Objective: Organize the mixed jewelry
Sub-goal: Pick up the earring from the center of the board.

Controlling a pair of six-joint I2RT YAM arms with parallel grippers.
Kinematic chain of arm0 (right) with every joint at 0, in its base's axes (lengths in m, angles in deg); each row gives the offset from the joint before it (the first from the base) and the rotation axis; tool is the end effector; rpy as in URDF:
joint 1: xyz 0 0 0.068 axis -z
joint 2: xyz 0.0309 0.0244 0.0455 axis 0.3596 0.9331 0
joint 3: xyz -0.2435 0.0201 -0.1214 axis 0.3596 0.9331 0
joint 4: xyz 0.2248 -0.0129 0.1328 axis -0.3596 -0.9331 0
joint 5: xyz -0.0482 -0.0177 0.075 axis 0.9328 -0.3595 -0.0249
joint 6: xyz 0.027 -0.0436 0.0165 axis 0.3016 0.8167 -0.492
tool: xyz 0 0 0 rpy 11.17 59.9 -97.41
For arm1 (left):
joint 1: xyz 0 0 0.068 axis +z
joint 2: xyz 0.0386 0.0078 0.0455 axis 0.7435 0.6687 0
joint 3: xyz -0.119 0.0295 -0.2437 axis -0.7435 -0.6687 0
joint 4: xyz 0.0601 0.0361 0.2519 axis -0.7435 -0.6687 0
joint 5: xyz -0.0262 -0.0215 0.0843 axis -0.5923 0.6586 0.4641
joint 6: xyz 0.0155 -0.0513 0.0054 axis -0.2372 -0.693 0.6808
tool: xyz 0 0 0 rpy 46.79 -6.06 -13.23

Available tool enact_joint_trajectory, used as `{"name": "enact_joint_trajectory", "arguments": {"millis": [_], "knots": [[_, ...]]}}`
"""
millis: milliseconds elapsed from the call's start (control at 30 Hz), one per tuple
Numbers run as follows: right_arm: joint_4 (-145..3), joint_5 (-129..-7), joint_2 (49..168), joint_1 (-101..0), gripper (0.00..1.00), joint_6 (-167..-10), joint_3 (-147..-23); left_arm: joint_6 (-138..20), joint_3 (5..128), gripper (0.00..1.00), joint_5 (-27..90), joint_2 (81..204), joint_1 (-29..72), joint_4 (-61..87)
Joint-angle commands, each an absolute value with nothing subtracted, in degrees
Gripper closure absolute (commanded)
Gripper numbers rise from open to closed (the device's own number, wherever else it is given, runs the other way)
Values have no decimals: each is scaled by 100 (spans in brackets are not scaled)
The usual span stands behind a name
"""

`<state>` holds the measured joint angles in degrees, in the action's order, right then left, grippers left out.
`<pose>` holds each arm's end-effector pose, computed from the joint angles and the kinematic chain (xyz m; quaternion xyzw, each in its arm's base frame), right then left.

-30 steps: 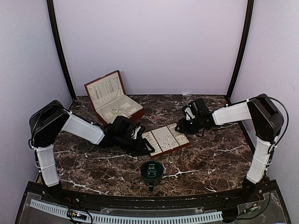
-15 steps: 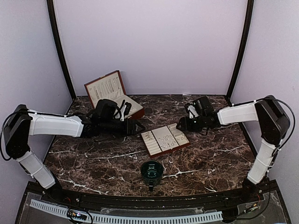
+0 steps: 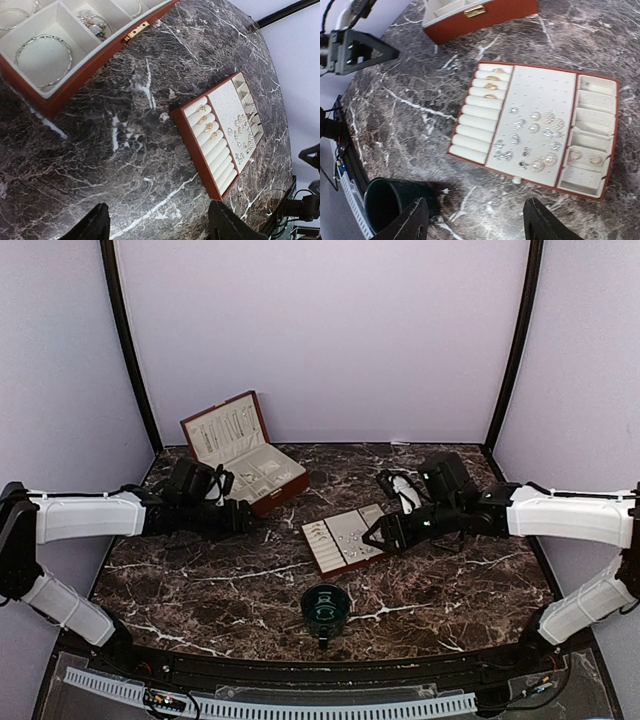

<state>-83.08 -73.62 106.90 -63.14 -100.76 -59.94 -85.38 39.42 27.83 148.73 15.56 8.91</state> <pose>0.2150 0.2049 0.2351 -0.2285 0.8776 0.2965 0.2993 0.2485 -0.1668 0.2116 0.0041 0.8953 -0.3271 0.3024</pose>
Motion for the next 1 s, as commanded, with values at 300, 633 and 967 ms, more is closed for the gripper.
{"name": "enact_joint_trajectory", "arguments": {"millis": [300, 633, 967], "knots": [[-8165, -6892, 10111, -7360, 34, -11130, -5591, -8488, 3390, 25, 3476, 13918, 2816, -977], [-7751, -6547, 10079, -7405, 34, -11497, -5367, -9288, 2704, 42, 4232, 13199, 3001, -1963], [-7637, -6424, 10195, -7408, 34, -11503, -5270, -9859, 2338, 63, 4192, 13158, 3001, -2268]]}}
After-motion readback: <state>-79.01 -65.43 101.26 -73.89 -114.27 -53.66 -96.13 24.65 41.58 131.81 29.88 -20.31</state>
